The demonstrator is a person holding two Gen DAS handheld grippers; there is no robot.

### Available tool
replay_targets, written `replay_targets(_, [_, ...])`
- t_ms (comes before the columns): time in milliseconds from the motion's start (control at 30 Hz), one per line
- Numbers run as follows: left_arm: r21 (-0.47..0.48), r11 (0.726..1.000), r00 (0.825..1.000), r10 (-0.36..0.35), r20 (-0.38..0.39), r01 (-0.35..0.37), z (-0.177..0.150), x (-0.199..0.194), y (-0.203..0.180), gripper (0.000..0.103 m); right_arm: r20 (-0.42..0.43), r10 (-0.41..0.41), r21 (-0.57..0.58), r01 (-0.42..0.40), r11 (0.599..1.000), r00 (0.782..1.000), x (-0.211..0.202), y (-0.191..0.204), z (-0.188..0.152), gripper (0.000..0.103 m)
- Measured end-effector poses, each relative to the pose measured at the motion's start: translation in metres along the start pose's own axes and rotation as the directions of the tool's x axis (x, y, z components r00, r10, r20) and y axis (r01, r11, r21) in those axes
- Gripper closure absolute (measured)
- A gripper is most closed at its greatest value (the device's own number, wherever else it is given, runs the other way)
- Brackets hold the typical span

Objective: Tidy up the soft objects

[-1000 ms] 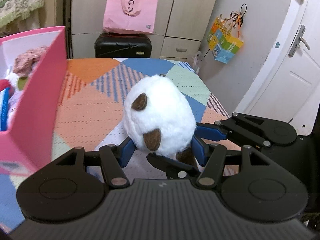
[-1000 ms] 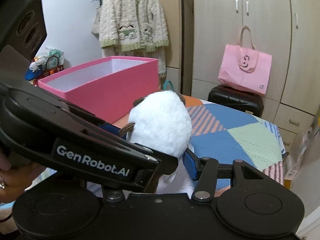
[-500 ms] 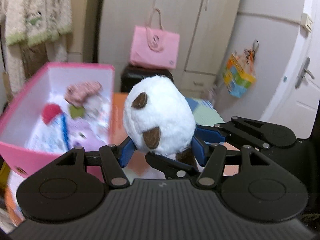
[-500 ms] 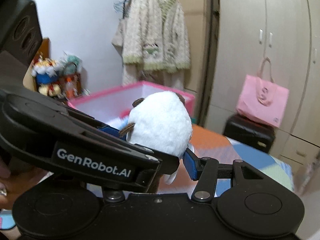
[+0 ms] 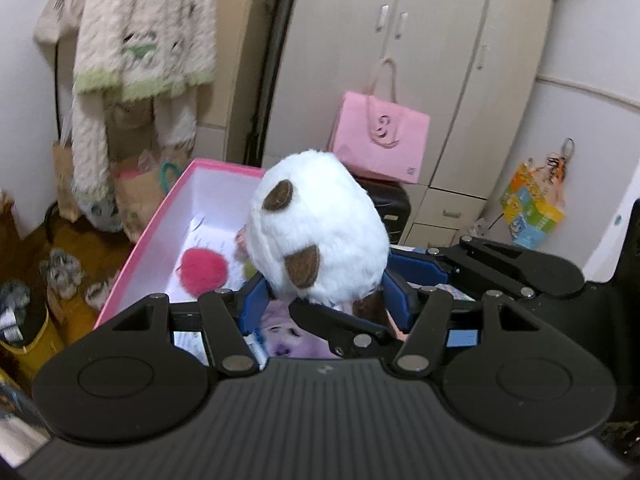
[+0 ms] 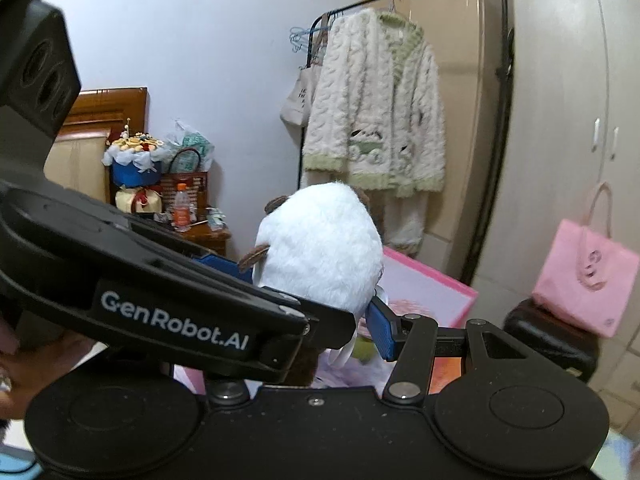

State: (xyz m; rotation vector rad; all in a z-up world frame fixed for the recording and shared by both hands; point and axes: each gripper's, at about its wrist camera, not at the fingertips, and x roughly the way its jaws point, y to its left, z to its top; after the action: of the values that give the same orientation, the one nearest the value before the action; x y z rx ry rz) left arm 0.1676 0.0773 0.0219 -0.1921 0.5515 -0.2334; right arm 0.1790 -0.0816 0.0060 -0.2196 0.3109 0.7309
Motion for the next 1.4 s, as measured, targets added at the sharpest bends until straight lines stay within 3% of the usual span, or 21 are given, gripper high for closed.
replay_targets(167, [-0.036,0.999,0.998,0.01,-0.057,-0.012,0.001,0.019,0.029,0.044,-0.043,0.049,0.103,-0.045,0.994,0.998,0.038,0.001,-0.003,0.042])
replay_targets(700, [-0.105,0.994,0.984,0.003,-0.178,-0.022,-0.005,0.052,0.071,0.04,-0.208,0.108,0.21,-0.063,0.976,0.972,0.092,0.002,-0.016,0.042])
replay_targets(1000, [-0.076,0.996,0.992,0.046,-0.116,-0.055,0.0,0.031,0.067,0.033,-0.217,0.057,0.166,-0.021,0.986,0.974,0.076,0.003,-0.011,0.035])
replay_targets(1400, [0.005,0.999,0.994,0.04,-0.097,-0.04,0.001,0.003,0.042,0.029,-0.205,-0.035,0.173,0.071,0.982,0.978,0.03,-0.005,-0.009,0.034])
